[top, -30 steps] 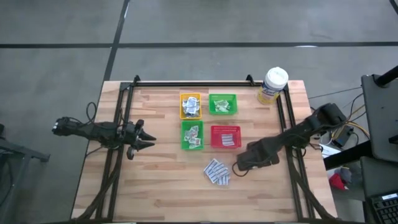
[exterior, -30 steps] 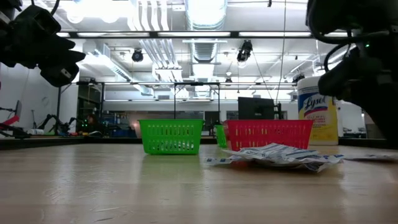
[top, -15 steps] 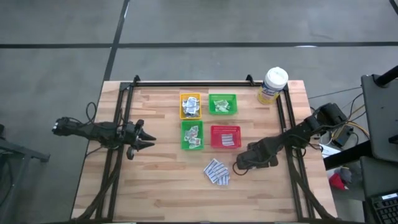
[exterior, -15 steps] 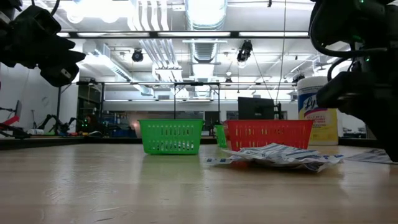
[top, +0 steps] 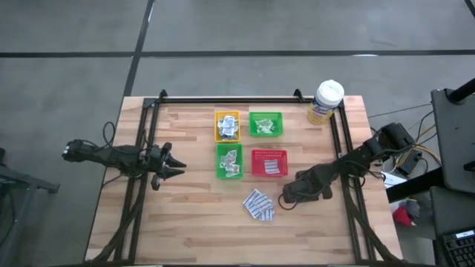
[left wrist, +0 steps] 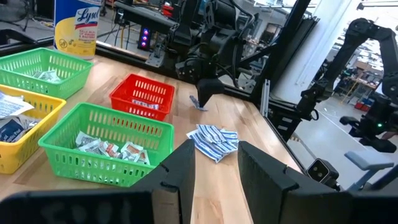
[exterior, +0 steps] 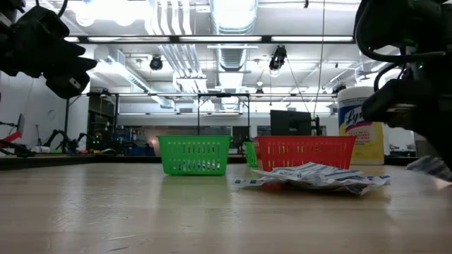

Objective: Pick & Place First Aid Supplies
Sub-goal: Put the blue bandage pack into the red bin

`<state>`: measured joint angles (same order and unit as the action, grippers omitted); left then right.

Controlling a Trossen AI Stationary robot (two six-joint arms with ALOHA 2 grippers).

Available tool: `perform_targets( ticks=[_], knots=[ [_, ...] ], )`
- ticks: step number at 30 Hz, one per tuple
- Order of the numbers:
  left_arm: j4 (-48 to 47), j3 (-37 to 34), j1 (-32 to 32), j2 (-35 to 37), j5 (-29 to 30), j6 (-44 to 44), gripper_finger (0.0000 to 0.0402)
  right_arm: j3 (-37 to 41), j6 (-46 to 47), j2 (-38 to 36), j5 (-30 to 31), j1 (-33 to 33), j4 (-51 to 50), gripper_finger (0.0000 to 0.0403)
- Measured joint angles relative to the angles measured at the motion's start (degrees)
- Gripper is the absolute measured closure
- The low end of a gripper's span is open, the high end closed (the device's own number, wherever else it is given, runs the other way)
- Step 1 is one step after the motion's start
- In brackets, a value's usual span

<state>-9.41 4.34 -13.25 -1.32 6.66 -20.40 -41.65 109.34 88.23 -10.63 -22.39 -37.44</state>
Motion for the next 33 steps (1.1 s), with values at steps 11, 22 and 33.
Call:
perform_targets(
  ticks=[11,22,33],
  knots=[
    [0.0,0.0,0.0,0.0,0.0,0.2,0.0287,0.1,-1.3,-1.0,0.4,0.0,-2.3,0.0364],
    [0.0,0.0,0.0,0.0,0.0,0.1,0.0287,0.1,-3.5,-1.2,0.2,0.0,-2.6,0.0394],
    [0.6,0.0,0.0,0.0,0.0,0.0,0.0287,-4.9,-13.8,-2.8,0.4,0.0,-5.7,0.0394]
  ],
)
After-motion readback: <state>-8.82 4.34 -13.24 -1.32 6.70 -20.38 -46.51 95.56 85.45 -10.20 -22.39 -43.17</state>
